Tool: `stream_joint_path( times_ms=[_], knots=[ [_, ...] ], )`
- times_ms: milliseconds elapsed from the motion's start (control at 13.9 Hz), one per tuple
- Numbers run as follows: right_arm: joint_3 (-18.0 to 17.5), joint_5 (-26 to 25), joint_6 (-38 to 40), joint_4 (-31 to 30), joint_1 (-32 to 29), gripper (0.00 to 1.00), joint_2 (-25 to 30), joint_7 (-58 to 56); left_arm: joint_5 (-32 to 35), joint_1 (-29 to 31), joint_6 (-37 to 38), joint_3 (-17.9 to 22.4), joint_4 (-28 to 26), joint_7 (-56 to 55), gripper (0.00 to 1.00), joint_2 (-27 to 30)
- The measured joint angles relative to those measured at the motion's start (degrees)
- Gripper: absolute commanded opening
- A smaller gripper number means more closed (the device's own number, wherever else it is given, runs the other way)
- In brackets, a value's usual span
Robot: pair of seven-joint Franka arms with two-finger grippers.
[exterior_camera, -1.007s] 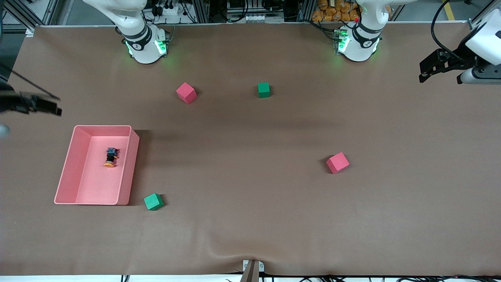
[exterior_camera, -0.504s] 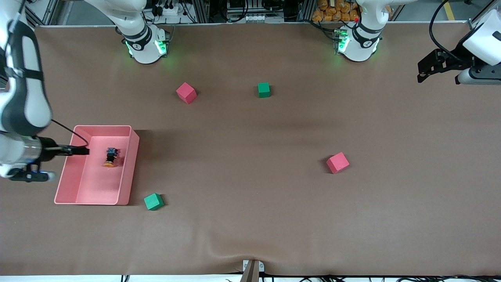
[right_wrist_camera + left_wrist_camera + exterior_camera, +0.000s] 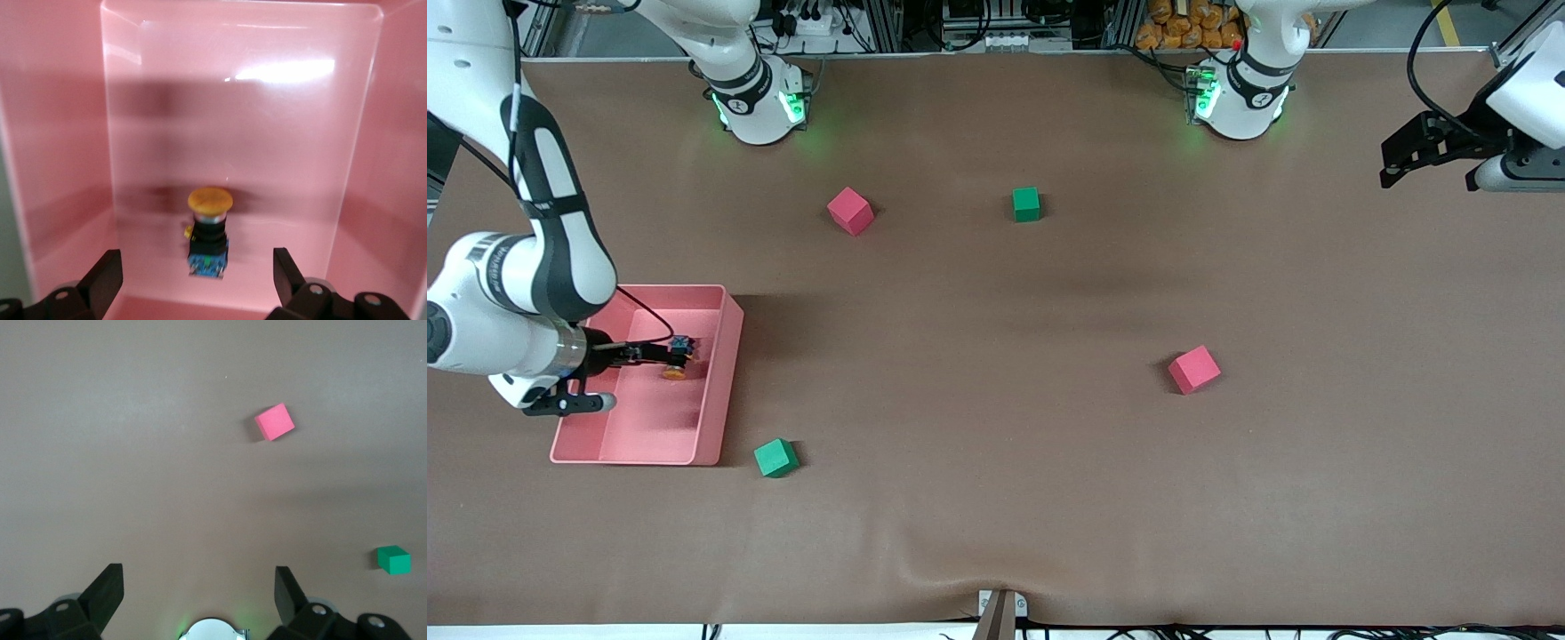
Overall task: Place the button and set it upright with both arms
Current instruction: 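Close the right gripper on the button's blue base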
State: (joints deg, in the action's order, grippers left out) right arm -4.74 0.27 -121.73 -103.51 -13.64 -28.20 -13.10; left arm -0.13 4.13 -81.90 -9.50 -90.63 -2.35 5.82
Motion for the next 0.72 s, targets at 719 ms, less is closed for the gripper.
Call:
stream_joint_path(
  times_ms=[719],
  knots=[
    [-0.1,2.8,-7.5,-2.4,-0.8,1.0,-5.7,-1.2,0.0,0.2,3.9,0.3,0.7,0.0,1.0,3.4]
  ],
)
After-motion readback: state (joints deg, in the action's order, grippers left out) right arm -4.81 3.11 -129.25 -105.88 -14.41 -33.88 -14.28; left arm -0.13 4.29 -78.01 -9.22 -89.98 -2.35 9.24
